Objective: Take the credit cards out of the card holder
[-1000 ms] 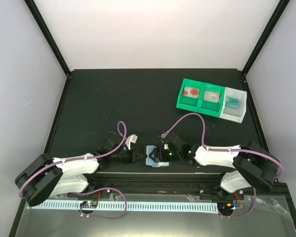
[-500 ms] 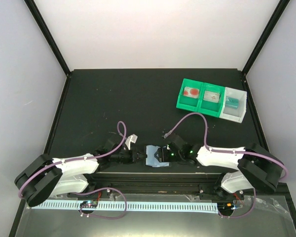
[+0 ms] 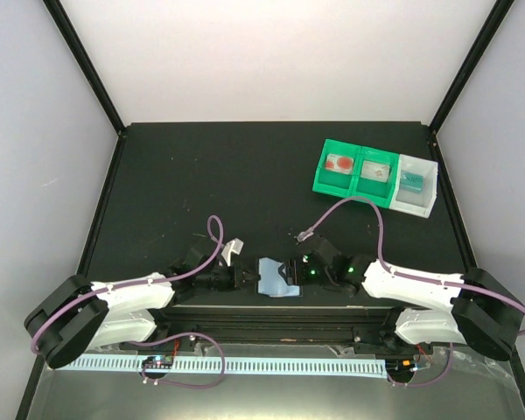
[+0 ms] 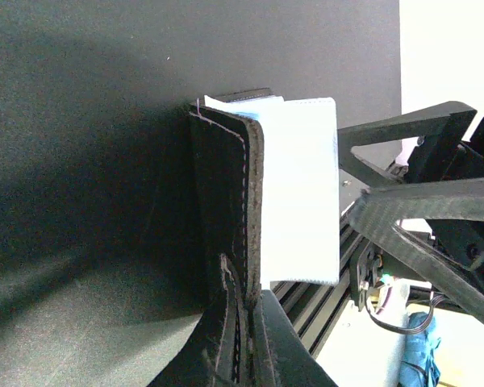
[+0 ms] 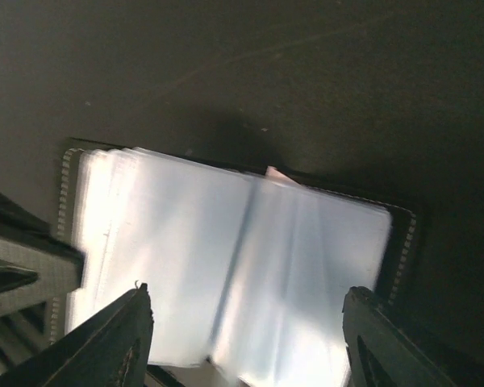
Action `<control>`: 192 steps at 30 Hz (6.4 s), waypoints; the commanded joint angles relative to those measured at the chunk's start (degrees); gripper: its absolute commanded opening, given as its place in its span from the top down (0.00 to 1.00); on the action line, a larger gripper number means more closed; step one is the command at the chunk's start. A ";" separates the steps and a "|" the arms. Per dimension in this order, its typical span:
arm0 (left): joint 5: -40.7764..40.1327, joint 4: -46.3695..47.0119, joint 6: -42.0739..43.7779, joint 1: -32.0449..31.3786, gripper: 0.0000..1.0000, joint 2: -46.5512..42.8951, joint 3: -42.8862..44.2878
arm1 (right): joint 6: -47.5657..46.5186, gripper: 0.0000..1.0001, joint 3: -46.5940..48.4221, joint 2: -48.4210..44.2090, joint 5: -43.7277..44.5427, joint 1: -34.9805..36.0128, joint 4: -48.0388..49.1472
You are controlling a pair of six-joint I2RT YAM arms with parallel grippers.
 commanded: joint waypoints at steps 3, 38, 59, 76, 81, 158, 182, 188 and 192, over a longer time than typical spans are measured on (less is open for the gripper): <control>-0.77 0.61 -0.57 -0.53 0.98 -0.95 -0.27 | -0.05 0.30 2.69 0.75 -3.48 1.41 3.95; -1.21 -0.76 -0.49 -0.83 0.99 -2.90 -0.27 | -0.50 0.36 5.07 5.60 7.68 3.90 -7.54; -1.55 -1.70 -0.88 -0.92 0.98 -3.77 -0.08 | -0.22 0.29 6.52 6.55 -3.79 5.19 4.70; -1.41 -1.18 -1.00 -1.10 0.98 -3.60 -0.10 | 0.19 0.26 6.43 12.82 -5.67 5.19 7.31; -1.44 -1.15 -0.85 -1.19 0.98 -3.52 -0.10 | 0.24 0.27 5.76 12.53 -3.79 5.18 5.84; -1.45 -1.68 -1.68 -1.35 0.98 -4.98 -0.21 | -0.39 0.35 4.00 5.58 -4.40 5.80 5.94; -1.59 -2.02 -2.41 -1.36 0.98 -5.86 -0.49 | -0.23 0.37 3.51 12.65 -0.94 6.20 5.32; -1.62 -1.73 -2.68 -1.36 0.99 -6.11 -0.54 | -0.44 0.39 3.40 11.93 2.30 6.22 1.91; -1.68 -1.85 -2.67 -1.36 0.98 -6.31 -0.67 | -1.12 0.41 4.13 10.89 9.54 6.22 -3.84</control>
